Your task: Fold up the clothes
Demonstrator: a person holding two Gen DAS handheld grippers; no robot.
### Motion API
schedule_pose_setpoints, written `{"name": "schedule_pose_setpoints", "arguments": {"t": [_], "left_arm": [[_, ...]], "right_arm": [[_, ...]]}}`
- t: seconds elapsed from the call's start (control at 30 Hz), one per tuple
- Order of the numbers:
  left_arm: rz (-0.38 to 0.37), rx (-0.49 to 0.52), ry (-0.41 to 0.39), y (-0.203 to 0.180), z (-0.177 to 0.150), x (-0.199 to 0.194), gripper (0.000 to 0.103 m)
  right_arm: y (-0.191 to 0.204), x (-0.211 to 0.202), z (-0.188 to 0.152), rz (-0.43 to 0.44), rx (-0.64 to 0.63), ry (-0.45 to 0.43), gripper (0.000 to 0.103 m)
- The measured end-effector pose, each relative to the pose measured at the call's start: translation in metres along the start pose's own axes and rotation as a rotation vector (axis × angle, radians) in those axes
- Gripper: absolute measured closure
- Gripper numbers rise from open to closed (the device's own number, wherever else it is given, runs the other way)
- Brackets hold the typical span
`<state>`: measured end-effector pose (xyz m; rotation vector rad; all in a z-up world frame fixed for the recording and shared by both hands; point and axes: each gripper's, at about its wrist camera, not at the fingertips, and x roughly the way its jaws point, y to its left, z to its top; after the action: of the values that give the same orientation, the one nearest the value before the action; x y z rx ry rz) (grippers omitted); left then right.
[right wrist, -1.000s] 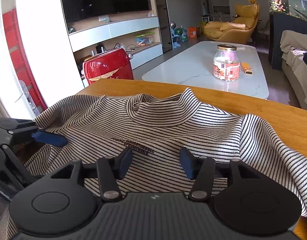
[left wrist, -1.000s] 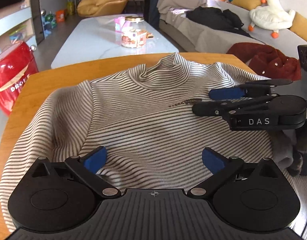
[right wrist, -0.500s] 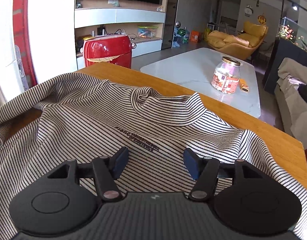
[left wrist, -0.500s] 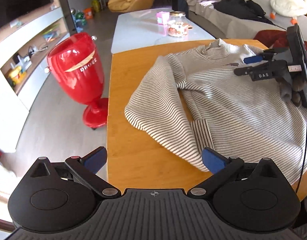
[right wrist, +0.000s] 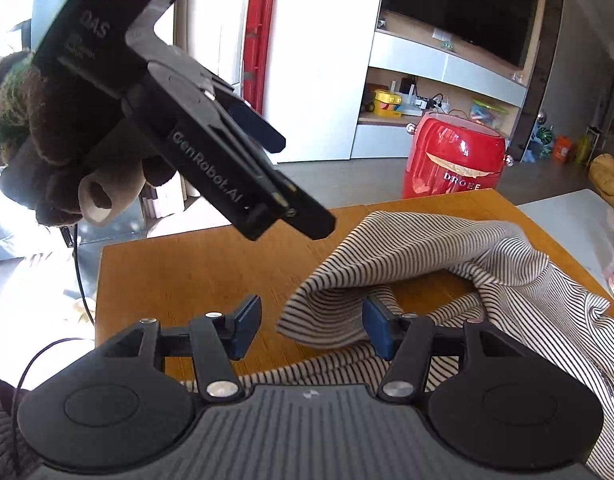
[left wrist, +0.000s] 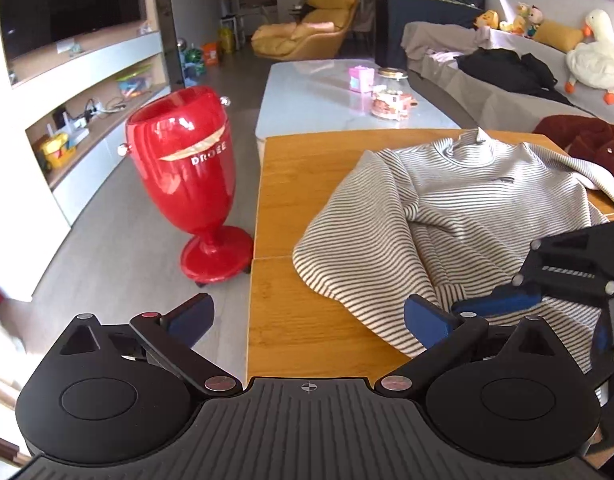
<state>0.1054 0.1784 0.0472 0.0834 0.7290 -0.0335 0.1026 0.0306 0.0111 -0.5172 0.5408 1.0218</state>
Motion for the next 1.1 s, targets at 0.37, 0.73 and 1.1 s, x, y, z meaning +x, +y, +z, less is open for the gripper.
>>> {"name": "schedule_pose_setpoints", "arguments": {"t": [0.37, 0.73, 1.1], "left_arm": [[-0.129, -0.083, -0.093, 0.005, 0.026, -0.004, 0.000], [-0.327, 0.067, -0.025, -0.094, 0.065, 0.073, 0.000], [-0.406, -0.029, -0.123, -0.142, 0.073, 0.121, 0.000]], "right_arm": [[-0.159, -0.090, 0.082, -0.233, 0.245, -0.162, 0.097], [-0.273, -0.127, -0.010, -0.519, 0.439, -0.015, 0.096], [-0.278, -0.082, -0.121, -0.469, 0.724, 0.088, 0.071]]}}
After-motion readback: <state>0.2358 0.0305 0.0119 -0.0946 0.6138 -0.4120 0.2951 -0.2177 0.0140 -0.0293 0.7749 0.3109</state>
